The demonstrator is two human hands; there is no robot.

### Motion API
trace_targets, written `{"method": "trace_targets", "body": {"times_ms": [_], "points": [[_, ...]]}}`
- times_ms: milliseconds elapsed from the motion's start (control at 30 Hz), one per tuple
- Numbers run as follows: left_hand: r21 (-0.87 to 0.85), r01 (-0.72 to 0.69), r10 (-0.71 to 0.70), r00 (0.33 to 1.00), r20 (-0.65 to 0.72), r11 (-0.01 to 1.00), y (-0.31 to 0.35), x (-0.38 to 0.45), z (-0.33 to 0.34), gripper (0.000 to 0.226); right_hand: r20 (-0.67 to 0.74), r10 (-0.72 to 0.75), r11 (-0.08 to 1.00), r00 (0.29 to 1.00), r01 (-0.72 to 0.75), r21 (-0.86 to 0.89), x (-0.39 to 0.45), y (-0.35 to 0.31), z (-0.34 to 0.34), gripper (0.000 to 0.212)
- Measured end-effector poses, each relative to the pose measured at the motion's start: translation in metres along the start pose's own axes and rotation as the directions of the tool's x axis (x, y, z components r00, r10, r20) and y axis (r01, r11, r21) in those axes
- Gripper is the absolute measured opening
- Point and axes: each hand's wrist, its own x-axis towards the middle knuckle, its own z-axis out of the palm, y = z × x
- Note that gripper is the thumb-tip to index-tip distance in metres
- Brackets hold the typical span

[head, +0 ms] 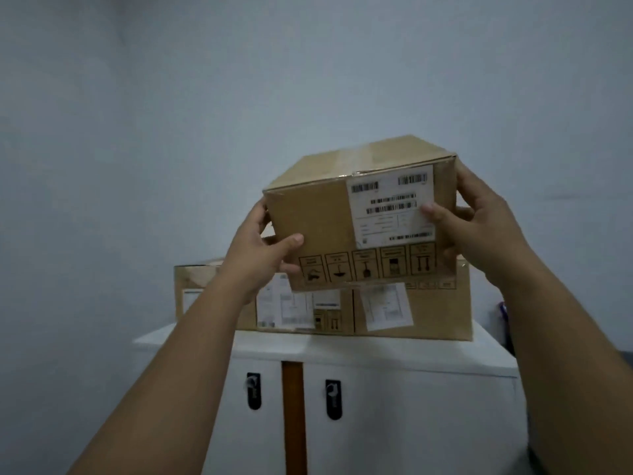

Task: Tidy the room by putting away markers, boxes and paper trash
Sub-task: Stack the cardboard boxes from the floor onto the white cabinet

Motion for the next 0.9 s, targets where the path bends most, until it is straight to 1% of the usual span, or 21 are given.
{"method": "trace_targets", "body": {"times_ms": [100,167,233,300,333,367,433,500,533,600,667,733,800,833,900], "points": [[0.040,-0.003,0.001,0.998,0.069,0.999,-0.014,0.022,0.038,0.059,-0.063,0.047,0.988,0.997,-0.056,-0.145,0.013,0.023,-0.031,0.059],[0.113,-0.044,0.036,0.996,0.077,0.993,-0.022,0.034,0.061,0.061,-0.144,0.077,0.974,0.987,-0.105,-0.200,0.018,0.044,-0.040,0.056],[0.264,-0.093,0.098,0.995,-0.008,0.960,-0.028,0.047,0.081,0.066,-0.215,0.061,0.958,0.975,-0.118,-0.262,0.024,0.065,-0.044,0.061],[0.435,-0.093,0.159,0.980,-0.118,0.895,-0.035,0.060,0.093,0.072,-0.238,0.042,0.940,0.970,-0.119,-0.319,0.032,0.082,-0.042,0.068],[0.492,-0.087,0.185,0.971,-0.153,0.866,-0.040,0.066,0.099,0.072,-0.241,0.038,0.933,0.970,-0.121,-0.339,0.037,0.089,-0.042,0.071],[0.539,-0.088,0.209,0.963,-0.168,0.837,-0.047,0.070,0.103,0.069,-0.237,0.048,0.932,0.970,-0.128,-0.338,0.041,0.096,-0.041,0.073],[0.633,-0.090,0.239,0.959,-0.154,0.769,-0.064,0.073,0.111,0.054,-0.207,0.099,0.939,0.973,-0.160,-0.305,0.047,0.109,-0.039,0.078],[0.707,-0.071,0.210,0.971,-0.111,0.704,-0.084,0.073,0.116,0.042,-0.140,0.143,0.922,0.980,-0.183,-0.342,0.050,0.124,-0.035,0.082],[0.729,-0.061,0.181,0.980,-0.087,0.682,-0.094,0.072,0.119,0.042,-0.099,0.169,0.906,0.981,-0.194,-0.377,0.050,0.132,-0.031,0.081],[0.744,-0.050,0.112,0.993,-0.033,0.666,-0.111,0.070,0.123,0.053,-0.033,0.244,0.877,0.969,-0.235,-0.420,0.048,0.147,-0.025,0.076],[0.744,-0.019,0.020,1.000,0.008,0.668,-0.126,0.070,0.126,0.066,0.006,0.304,0.863,0.953,-0.272,-0.426,0.045,0.160,-0.019,0.073],[0.777,0.016,-0.064,0.997,0.032,0.630,-0.136,0.072,0.129,0.074,0.008,0.323,0.862,0.946,-0.291,-0.414,0.043,0.169,-0.015,0.072],[0.804,0.037,-0.118,0.992,0.041,0.593,-0.145,0.075,0.130,0.078,-0.002,0.314,0.871,0.949,-0.289,-0.396,0.042,0.175,-0.011,0.071],[0.788,0.052,-0.140,0.989,0.044,0.613,-0.148,0.077,0.130,0.080,-0.005,0.307,0.875,0.952,-0.284,-0.393,0.042,0.178,-0.009,0.071],[0.714,0.068,-0.158,0.986,0.061,0.697,-0.153,0.077,0.132,0.084,-0.014,0.289,0.885,0.957,-0.273,-0.377,0.040,0.182,-0.006,0.070]]}}
